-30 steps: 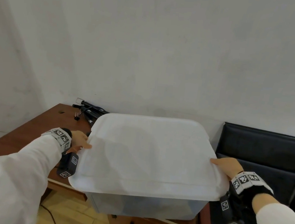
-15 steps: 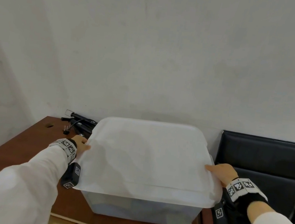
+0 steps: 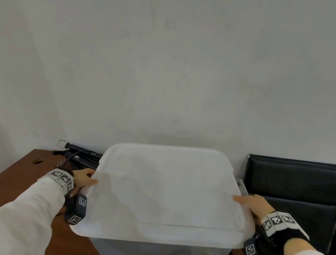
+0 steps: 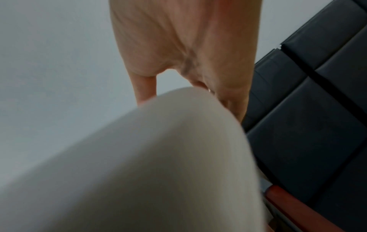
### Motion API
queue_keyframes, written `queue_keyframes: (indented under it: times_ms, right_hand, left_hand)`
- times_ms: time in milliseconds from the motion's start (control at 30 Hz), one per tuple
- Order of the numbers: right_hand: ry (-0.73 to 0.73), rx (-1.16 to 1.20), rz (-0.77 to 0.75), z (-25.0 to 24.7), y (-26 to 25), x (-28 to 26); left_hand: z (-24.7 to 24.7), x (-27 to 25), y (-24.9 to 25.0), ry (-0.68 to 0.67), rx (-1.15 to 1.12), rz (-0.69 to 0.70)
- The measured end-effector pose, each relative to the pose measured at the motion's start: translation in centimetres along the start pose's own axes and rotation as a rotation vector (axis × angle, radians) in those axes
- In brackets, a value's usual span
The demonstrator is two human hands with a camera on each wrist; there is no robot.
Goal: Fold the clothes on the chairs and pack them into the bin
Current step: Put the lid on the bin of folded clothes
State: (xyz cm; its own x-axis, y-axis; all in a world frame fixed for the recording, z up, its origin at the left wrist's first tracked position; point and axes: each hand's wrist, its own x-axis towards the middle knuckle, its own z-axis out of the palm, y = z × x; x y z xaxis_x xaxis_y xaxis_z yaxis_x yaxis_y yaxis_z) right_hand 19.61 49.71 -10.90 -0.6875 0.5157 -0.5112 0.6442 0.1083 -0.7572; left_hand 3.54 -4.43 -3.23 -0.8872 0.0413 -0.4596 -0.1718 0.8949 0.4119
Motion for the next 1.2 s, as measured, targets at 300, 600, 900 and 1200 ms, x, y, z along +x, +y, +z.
queue_keyframes:
  times_ms: [300, 600, 900, 1200]
  right_hand:
    - [0.109, -0.407, -0.145, 1.7, -3.4, -4.6]
    - [0.280, -0.645, -0.200, 3.5, -3.7, -6.3]
    - [0.277, -0.671, -0.206, 3.4, -4.0, -6.5]
    - [0.265, -0.669, -0.176, 3.5, -4.4, -7.2]
  left_hand:
    - [-0.6, -0.6, 2.1, 0.069, 0.237, -0.141]
    - [0.5, -2.0, 2.5, 0.180, 0.329, -0.023]
    - [0.8, -1.1, 2.8, 0.255, 0.304, -0.008]
    - [1.3, -1.3, 2.7, 0.173, 0.329, -0.050]
